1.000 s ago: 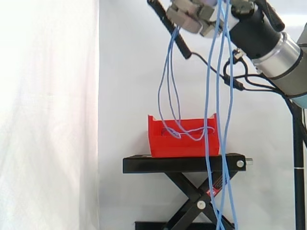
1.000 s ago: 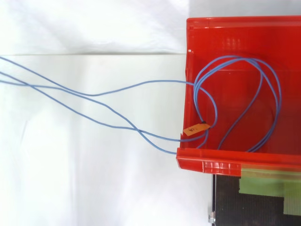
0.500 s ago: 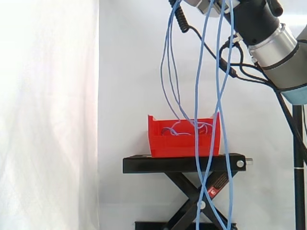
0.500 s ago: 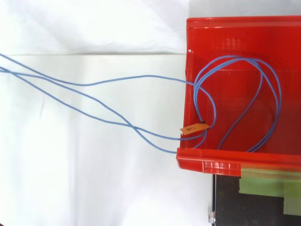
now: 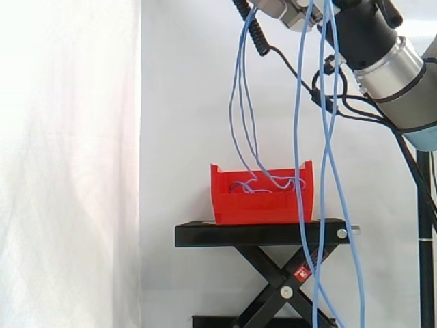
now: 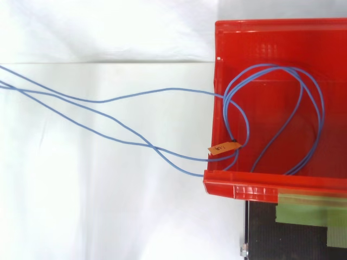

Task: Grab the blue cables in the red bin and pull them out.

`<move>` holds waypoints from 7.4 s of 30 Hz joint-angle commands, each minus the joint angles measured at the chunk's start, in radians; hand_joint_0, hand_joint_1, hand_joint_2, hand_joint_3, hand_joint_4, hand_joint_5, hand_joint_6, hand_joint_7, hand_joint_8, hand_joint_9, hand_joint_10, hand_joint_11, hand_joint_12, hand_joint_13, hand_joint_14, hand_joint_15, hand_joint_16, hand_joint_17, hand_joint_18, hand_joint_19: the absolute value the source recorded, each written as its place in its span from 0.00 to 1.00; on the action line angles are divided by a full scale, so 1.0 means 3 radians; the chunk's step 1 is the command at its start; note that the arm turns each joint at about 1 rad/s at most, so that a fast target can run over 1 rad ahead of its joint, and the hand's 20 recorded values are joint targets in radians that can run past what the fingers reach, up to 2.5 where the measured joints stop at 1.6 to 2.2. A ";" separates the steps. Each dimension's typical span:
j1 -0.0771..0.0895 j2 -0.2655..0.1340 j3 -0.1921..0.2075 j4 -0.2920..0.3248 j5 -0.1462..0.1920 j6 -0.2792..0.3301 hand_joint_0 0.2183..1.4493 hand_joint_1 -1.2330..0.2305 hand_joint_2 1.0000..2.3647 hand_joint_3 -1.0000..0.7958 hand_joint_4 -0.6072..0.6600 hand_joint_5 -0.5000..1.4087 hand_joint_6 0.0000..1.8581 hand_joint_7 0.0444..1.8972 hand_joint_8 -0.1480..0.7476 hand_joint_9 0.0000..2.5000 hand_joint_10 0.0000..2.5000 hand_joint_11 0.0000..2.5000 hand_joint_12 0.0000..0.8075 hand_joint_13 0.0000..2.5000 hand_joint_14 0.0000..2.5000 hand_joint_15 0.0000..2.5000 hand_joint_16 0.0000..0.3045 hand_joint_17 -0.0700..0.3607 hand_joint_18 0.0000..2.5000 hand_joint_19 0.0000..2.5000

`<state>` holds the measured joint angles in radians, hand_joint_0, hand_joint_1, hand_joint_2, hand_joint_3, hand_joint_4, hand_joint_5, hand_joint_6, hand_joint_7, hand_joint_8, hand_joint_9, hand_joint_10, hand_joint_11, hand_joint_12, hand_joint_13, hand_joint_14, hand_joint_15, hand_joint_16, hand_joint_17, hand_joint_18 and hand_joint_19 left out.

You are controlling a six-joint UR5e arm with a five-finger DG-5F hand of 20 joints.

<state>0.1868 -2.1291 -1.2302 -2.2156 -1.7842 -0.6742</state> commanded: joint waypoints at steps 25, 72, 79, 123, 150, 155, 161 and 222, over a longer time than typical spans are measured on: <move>0.0062 0.0000 -0.0680 0.1116 0.0711 0.0711 0.56 0.19 0.00 0.00 0.47 0.80 0.00 0.45 0.35 0.51 0.10 0.70 0.37 0.35 0.99 0.48 0.12 0.35 0.47 0.68; 0.0165 0.0000 -0.0685 -0.1190 0.1351 0.2056 0.45 0.24 0.00 0.00 0.55 0.73 0.01 0.33 0.38 0.50 0.02 0.69 0.39 0.35 0.83 0.47 0.14 0.39 0.43 0.64; 0.0165 0.0000 -0.0680 -0.1190 0.1346 0.2040 0.43 0.27 0.00 0.00 0.55 0.75 0.01 0.33 0.38 0.50 0.01 0.68 0.40 0.36 0.82 0.47 0.14 0.39 0.43 0.64; 0.0160 0.0000 -0.0680 -0.1471 0.1151 0.1769 0.54 0.20 0.00 0.00 0.47 0.84 0.00 0.47 0.34 0.53 0.00 0.70 0.35 0.40 0.71 0.53 0.13 0.36 0.43 0.63; 0.0160 0.0000 -0.0680 -0.1778 0.1146 0.1657 0.56 0.20 0.00 0.00 0.47 0.84 0.00 0.48 0.34 0.53 0.00 0.70 0.36 0.40 0.70 0.53 0.12 0.36 0.44 0.63; 0.0165 0.0000 -0.0680 -0.1829 0.1146 0.1616 0.56 0.20 0.00 0.00 0.47 0.84 0.00 0.48 0.33 0.53 0.00 0.71 0.36 0.40 0.70 0.53 0.12 0.36 0.44 0.62; 0.0160 0.0000 -0.0680 -0.1829 0.1156 0.1616 0.56 0.20 0.00 0.00 0.47 0.84 0.00 0.49 0.33 0.53 0.00 0.70 0.36 0.40 0.70 0.53 0.12 0.36 0.44 0.63; 0.0160 0.0000 -0.0685 -0.1824 0.1156 0.1611 0.57 0.21 0.00 0.00 0.46 0.84 0.00 0.49 0.31 0.54 0.01 0.75 0.32 0.43 0.64 0.57 0.12 0.36 0.44 0.62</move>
<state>0.2350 -2.1290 -1.4344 -2.7627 -1.4370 -0.1910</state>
